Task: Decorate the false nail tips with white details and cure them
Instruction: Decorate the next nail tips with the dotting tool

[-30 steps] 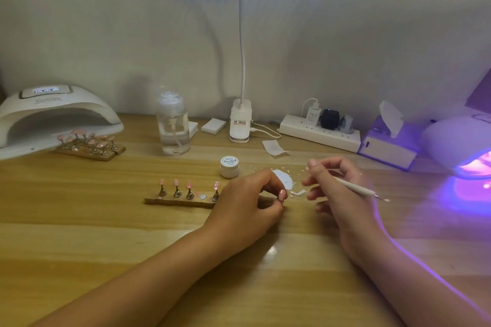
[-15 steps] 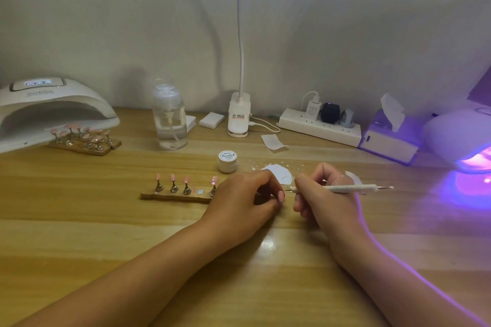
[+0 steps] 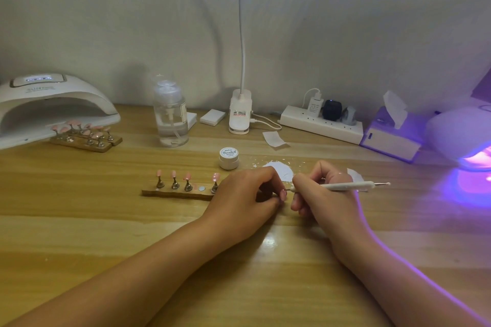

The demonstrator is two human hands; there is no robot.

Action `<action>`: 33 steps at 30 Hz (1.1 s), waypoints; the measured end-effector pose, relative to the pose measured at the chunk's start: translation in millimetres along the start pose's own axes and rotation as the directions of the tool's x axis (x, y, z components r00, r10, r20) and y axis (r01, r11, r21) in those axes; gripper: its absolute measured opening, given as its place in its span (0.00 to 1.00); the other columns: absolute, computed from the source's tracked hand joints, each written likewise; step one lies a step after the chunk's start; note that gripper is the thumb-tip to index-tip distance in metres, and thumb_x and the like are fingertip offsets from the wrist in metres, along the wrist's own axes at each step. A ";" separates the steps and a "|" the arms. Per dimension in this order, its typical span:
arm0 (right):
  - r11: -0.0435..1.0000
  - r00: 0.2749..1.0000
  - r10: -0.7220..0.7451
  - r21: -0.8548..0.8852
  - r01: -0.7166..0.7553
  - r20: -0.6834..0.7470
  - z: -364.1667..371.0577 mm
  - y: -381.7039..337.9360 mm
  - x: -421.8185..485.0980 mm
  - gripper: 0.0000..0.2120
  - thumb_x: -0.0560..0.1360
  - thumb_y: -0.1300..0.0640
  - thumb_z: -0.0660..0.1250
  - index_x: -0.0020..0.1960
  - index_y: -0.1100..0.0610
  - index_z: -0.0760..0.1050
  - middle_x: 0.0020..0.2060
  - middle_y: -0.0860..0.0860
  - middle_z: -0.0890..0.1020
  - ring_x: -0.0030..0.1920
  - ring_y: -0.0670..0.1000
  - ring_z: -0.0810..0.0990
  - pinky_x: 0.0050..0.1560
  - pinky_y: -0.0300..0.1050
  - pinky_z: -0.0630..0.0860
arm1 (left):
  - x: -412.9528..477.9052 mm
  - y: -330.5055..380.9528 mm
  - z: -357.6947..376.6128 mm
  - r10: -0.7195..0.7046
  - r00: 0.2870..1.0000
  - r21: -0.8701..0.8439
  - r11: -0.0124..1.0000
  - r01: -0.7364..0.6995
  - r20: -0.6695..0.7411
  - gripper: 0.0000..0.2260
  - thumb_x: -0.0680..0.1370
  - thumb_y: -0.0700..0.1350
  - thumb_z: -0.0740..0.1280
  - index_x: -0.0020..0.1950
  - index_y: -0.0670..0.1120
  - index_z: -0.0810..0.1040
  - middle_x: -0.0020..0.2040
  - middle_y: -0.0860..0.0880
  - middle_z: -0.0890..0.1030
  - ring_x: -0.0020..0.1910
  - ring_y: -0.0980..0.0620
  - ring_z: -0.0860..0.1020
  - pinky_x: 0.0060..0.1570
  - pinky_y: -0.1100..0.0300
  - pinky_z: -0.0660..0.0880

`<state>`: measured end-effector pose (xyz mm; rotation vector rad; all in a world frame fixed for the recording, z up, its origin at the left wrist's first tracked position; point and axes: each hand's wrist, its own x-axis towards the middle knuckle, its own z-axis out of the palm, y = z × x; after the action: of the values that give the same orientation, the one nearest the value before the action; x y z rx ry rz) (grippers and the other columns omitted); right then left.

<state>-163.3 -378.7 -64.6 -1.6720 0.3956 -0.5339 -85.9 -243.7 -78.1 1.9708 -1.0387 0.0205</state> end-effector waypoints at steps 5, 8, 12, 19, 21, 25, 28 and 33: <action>1.000 1.000 -0.006 0.005 0.006 0.002 -0.1 1.0 0.0 0.12 0.70 0.65 0.67 0.33 0.56 0.67 0.24 0.57 0.80 0.22 0.46 0.74 0.23 0.34 0.69 | -0.4 0.9 -0.8 0.003 1.000 -0.003 1.000 -0.003 0.002 0.05 0.74 0.38 0.71 0.43 0.48 0.81 0.40 0.52 0.83 0.43 0.54 0.80 0.46 0.54 0.76; 1.000 1.000 -0.005 -0.015 0.005 0.008 -0.5 1.9 0.7 0.12 0.71 0.63 0.68 0.33 0.56 0.67 0.24 0.56 0.81 0.23 0.46 0.75 0.24 0.36 0.70 | -0.4 1.2 -0.9 0.002 1.000 -0.001 1.000 -0.002 0.005 0.05 0.74 0.38 0.70 0.43 0.48 0.81 0.40 0.53 0.83 0.43 0.54 0.81 0.46 0.55 0.76; 0.999 1.000 -0.002 -0.033 0.003 0.011 -0.3 1.7 0.5 0.12 0.71 0.62 0.68 0.33 0.55 0.67 0.24 0.56 0.81 0.23 0.47 0.75 0.25 0.39 0.70 | -0.6 1.8 -1.2 0.006 1.000 -0.003 1.000 -0.006 0.004 0.05 0.74 0.37 0.71 0.43 0.48 0.81 0.40 0.54 0.83 0.43 0.56 0.81 0.46 0.58 0.77; 0.998 0.998 -0.040 0.045 0.042 -0.045 -1.1 -0.5 -0.9 0.18 0.70 0.66 0.65 0.26 0.52 0.65 0.19 0.55 0.74 0.20 0.46 0.68 0.21 0.35 0.64 | -0.5 1.8 -2.1 0.013 1.000 0.016 1.000 -0.013 0.012 0.08 0.74 0.39 0.71 0.42 0.52 0.80 0.40 0.56 0.83 0.44 0.57 0.80 0.44 0.65 0.75; 0.999 0.998 -0.038 0.030 0.040 -0.042 -0.3 0.3 -0.6 0.18 0.69 0.66 0.65 0.26 0.52 0.66 0.19 0.54 0.72 0.20 0.47 0.67 0.21 0.36 0.64 | -0.7 1.7 -2.4 0.016 1.000 0.022 1.000 -0.016 0.013 0.09 0.74 0.39 0.71 0.41 0.53 0.80 0.40 0.57 0.83 0.44 0.57 0.80 0.44 0.65 0.75; 0.999 0.998 -0.048 -0.022 0.047 -0.034 -0.5 2.7 0.2 0.18 0.69 0.65 0.66 0.25 0.51 0.66 0.19 0.54 0.74 0.21 0.48 0.69 0.22 0.37 0.65 | -0.8 1.9 -2.4 0.018 1.000 0.025 1.000 -0.018 0.005 0.08 0.74 0.39 0.72 0.41 0.53 0.80 0.40 0.56 0.83 0.44 0.58 0.80 0.44 0.65 0.75; 0.998 0.999 -0.042 -0.046 0.041 -0.022 -0.7 2.4 -0.4 0.16 0.68 0.62 0.67 0.25 0.50 0.68 0.20 0.55 0.76 0.22 0.48 0.71 0.22 0.37 0.66 | -0.7 2.2 -1.9 0.014 1.000 0.018 1.000 -0.014 0.001 0.07 0.73 0.39 0.71 0.42 0.51 0.81 0.40 0.55 0.83 0.43 0.56 0.80 0.45 0.60 0.76; 0.998 1.000 -0.021 -0.064 0.020 -0.013 1.1 -0.5 -2.3 0.09 0.62 0.55 0.66 0.25 0.49 0.69 0.21 0.55 0.78 0.22 0.48 0.72 0.22 0.38 0.67 | -0.9 3.0 -1.8 0.013 1.000 0.005 1.000 -0.013 -0.002 0.06 0.73 0.38 0.71 0.42 0.50 0.81 0.40 0.54 0.83 0.42 0.55 0.80 0.45 0.57 0.76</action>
<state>-164.7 -376.4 -64.6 -1.7359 0.4093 -0.5537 -87.9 -242.6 -75.3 1.9681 -1.0512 0.0330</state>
